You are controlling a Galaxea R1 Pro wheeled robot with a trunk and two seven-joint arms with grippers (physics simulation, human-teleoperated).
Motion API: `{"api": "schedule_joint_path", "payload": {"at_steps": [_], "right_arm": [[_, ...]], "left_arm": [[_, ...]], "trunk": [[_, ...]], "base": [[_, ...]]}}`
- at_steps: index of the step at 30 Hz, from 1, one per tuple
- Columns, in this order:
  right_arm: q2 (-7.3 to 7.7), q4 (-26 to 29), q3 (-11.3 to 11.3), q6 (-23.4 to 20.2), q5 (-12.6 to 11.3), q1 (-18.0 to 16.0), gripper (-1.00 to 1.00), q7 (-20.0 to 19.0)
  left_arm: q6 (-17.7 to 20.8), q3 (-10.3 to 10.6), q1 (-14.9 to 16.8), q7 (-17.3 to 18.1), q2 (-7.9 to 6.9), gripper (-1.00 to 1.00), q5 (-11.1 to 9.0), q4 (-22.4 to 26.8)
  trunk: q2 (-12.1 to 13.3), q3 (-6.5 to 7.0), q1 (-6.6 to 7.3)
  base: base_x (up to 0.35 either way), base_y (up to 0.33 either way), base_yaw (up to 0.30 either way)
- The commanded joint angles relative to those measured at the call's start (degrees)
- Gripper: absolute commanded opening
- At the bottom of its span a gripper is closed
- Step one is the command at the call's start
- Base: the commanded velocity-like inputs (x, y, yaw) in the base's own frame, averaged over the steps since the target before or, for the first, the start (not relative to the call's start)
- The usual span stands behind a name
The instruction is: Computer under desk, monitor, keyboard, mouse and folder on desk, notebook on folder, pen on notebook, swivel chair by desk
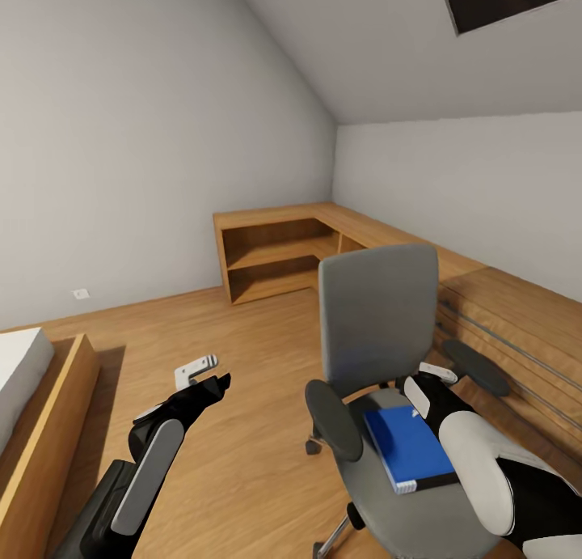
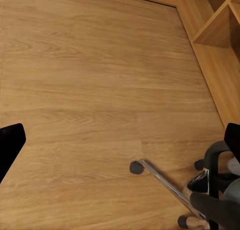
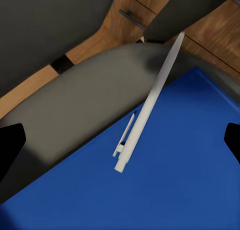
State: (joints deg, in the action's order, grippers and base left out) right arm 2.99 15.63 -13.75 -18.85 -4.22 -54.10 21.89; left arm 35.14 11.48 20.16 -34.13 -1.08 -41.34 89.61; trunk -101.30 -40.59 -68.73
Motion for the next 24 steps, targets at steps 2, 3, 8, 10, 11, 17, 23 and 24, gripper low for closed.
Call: {"api": "schedule_joint_path", "payload": {"at_steps": [2, 3, 8, 10, 11, 17, 23, 24], "right_arm": [[0.0, 0.1, 0.13, -0.21, -0.44, -0.01, 1.0, 0.26], [0.0, 0.1, 0.13, -0.19, -0.44, 0.0, 1.0, 0.26], [0.0, 0.1, 0.13, -0.15, -0.44, 0.0, 1.0, 0.26], [0.0, 0.1, 0.13, -0.15, -0.44, -0.02, 1.0, 0.26], [0.0, 0.1, 0.13, -0.15, -0.44, -0.02, 1.0, 0.26], [0.0, 0.1, 0.13, -0.14, -0.44, -0.01, 1.0, 0.26], [0.02, 0.1, 0.13, -0.14, -0.44, -0.04, 1.0, 0.26], [0.07, 0.1, 0.13, -0.14, -0.44, -0.02, 1.0, 0.26]], "left_arm": [[0.02, 0.12, 0.05, -0.62, -0.06, 1.0, -0.57, 0.06], [0.02, 0.12, 0.05, -0.61, -0.06, 1.0, -0.57, 0.05], [0.02, 0.12, 0.05, -0.65, -0.13, 1.0, -0.53, -0.01], [0.02, 0.12, 0.05, -0.65, -0.14, 1.0, -0.54, -0.03], [0.0, 0.12, 0.05, -0.65, -0.14, 1.0, -0.55, -0.03], [0.0, 0.12, 0.05, -0.64, -0.17, 1.0, -0.58, -0.05], [-0.02, 0.12, 0.05, -0.67, -0.21, 1.0, -0.58, -0.18], [-0.01, 0.12, 0.05, -0.67, -0.2, 1.0, -0.58, -0.19]], "trunk": [[-0.85, -0.42, -0.44], [-1.25, -0.6, -0.66], [-3.25, -1.5, -1.76], [-4.05, -1.86, -2.2], [-4.46, -2.04, -2.42], [-6.86, -3.11, -3.73], [-8.87, -4.01, -4.83], [-8.87, -4.01, -4.83]], "base": [[0.0, 0.0, 0.0], [0.0, 0.0, 0.0], [0.0, 0.0, 0.0], [0.0, 0.0, 0.0], [0.0, 0.0, 0.0], [0.0, 0.0, 0.0], [0.0, 0.0, 0.0], [0.0, 0.0, 0.0]]}}
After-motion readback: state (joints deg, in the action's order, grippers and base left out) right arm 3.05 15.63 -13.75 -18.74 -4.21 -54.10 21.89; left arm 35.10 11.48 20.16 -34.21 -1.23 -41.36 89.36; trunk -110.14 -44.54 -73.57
